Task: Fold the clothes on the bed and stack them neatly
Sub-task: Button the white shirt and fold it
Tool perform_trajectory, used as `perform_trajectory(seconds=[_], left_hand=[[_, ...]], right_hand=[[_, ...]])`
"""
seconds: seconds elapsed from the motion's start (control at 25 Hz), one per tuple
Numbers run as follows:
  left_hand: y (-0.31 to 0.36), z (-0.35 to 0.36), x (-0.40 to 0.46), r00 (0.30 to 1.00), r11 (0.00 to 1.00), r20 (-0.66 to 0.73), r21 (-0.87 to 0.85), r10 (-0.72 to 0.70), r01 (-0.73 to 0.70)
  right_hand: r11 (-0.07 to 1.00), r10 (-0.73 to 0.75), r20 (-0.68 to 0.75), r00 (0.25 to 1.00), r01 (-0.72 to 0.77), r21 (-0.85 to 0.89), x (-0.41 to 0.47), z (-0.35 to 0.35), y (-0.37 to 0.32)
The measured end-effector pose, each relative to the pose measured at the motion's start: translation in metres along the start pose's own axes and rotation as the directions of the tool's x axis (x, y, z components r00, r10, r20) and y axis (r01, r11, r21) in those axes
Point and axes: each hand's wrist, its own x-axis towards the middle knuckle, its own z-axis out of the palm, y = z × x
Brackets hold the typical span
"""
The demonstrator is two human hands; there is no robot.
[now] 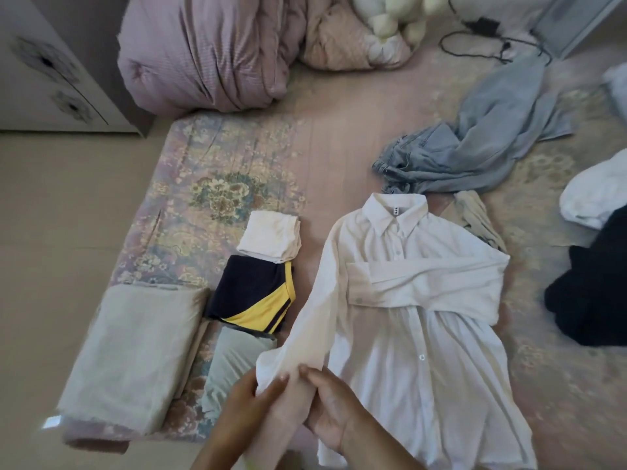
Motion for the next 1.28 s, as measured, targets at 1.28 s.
perform_trajectory(seconds=[1.28], left_hand=[[0.127,-0.24,0.055,0.964,0.951,0.26,-0.282,-0.054,0.129]], right_hand=[[-0.608,-0.646,0.732,0.215,0.436,-0.664,-0.024,0.25,0.064]])
